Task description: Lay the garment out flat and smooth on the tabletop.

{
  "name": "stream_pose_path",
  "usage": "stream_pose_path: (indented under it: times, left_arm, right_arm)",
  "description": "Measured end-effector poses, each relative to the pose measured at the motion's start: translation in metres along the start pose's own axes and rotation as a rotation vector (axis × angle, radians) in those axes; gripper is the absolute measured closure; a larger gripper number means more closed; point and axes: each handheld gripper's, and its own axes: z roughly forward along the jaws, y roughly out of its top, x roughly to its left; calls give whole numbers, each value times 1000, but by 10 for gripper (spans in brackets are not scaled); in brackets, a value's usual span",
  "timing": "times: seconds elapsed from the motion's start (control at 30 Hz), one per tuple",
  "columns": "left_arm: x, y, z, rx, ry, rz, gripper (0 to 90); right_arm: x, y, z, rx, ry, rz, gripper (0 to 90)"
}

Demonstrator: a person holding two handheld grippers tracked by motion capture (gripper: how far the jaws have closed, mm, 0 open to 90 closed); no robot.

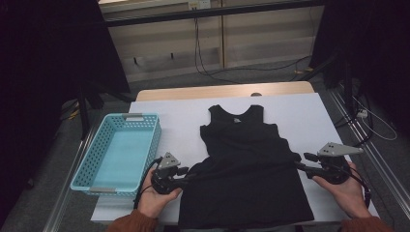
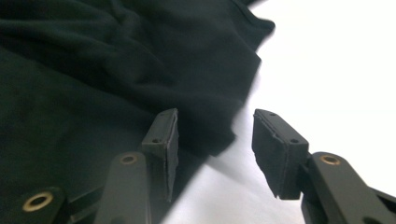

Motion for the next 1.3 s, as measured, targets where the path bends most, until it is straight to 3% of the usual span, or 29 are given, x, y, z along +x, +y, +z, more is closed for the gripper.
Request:
stream_pose_path:
  times: [0.1, 0.23, 0.27, 0.33, 0.5, 0.67, 0.8, 0.87, 1.03, 1.13, 1.23, 1.3]
  left_arm:
    - [-7, 1, 1, -2, -11, 9, 524]
    - [-18, 1, 7, -2, -54, 53, 484]
    - [-18, 1, 7, -2, -54, 53, 461]
    - [-22, 1, 14, 7, -57, 66, 403]
    - [-31, 0, 23, 27, -90, 124, 374]
    - [-39, -2, 28, 42, -118, 162, 429]
    - [-39, -5, 38, 95, -115, 170, 409]
    - [-38, -6, 41, 77, -124, 185, 365]
    - [-34, -8, 43, 52, -146, 191, 357]
    - [-36, -8, 42, 57, -159, 207, 386]
    - [-38, -6, 39, 78, -172, 197, 570]
    - [-39, -6, 38, 84, -191, 210, 627]
  right_arm:
    - [11, 3, -1, -11, 38, -28, 510]
    - [27, 6, 5, 5, 124, -49, 502]
    - [27, 6, 5, 5, 124, -49, 502]
    - [41, 8, 15, 41, 184, -82, 493]
    - [60, 12, 33, 106, 272, -139, 451]
    - [69, 12, 47, 179, 303, -182, 429]
    - [72, 11, 49, 199, 289, -219, 441]
    - [72, 11, 49, 200, 296, -228, 442]
    - [71, 11, 50, 193, 301, -232, 452]
    - [72, 13, 50, 214, 298, -231, 518]
    - [73, 15, 49, 222, 332, -229, 700]
    - [73, 14, 48, 226, 354, -216, 779]
